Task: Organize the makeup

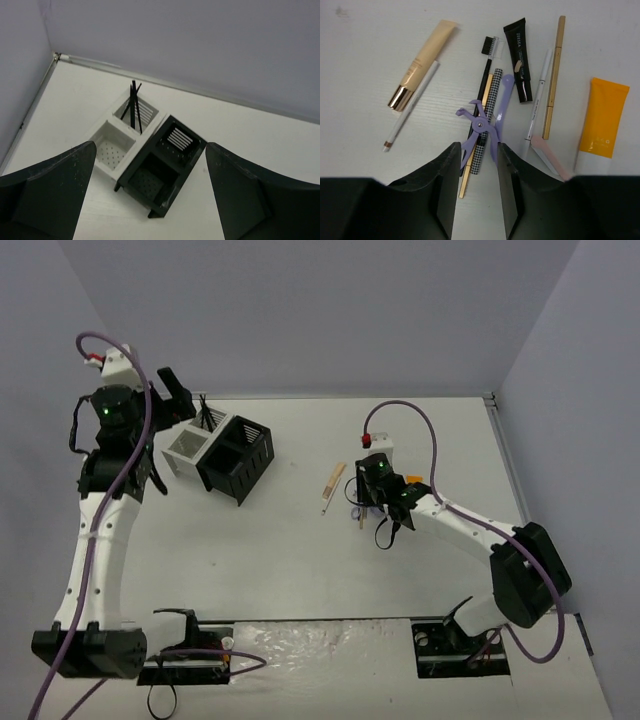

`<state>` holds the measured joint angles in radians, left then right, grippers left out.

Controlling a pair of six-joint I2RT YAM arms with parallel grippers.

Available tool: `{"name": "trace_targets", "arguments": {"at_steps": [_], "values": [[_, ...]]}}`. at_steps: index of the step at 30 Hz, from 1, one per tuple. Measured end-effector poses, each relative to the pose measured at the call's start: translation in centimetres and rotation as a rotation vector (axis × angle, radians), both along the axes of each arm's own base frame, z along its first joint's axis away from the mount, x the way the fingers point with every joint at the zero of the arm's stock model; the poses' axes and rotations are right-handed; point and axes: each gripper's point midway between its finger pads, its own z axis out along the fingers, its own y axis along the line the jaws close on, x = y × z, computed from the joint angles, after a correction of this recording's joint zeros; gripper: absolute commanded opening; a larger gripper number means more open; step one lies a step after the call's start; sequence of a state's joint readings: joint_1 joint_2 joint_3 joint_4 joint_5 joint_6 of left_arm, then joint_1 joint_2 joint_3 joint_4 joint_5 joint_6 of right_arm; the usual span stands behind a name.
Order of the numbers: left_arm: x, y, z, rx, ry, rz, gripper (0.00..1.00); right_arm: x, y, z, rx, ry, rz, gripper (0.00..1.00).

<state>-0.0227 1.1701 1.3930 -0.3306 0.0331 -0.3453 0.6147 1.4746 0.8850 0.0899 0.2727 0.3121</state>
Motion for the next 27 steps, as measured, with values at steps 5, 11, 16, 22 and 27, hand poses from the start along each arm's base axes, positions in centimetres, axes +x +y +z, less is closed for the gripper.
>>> {"name": "trace_targets", "arguments": {"at_steps": [5, 11, 16, 22, 27], "values": [[-3.7, -0.8, -7.8, -0.009, 0.181, -0.048, 0.89, 1.9, -0.7, -2.4, -0.034, 0.063, -0.043, 0.25], [-6.1, -1.1, -16.4, -0.016, 0.422, -0.069, 0.89, 5.4, 0.1, -2.4, -0.023, 0.055, -0.066, 0.23], [-6.2, -1.2, -16.4, -0.018, 0.425, -0.072, 0.89, 7.6, 1.1, -3.4, -0.020, 0.064, -0.069, 0.21], [-6.2, -1.3, -16.3, -0.021, 0.424, -0.079, 0.89, 7.8, 1.2, -6.7, -0.049, 0.132, -0.069, 0.16], [-6.2, -1.5, -16.4, -0.024, 0.426, -0.085, 0.89, 7.4, 1.2, -8.1, -0.048, 0.165, -0.081, 0.15]]}}
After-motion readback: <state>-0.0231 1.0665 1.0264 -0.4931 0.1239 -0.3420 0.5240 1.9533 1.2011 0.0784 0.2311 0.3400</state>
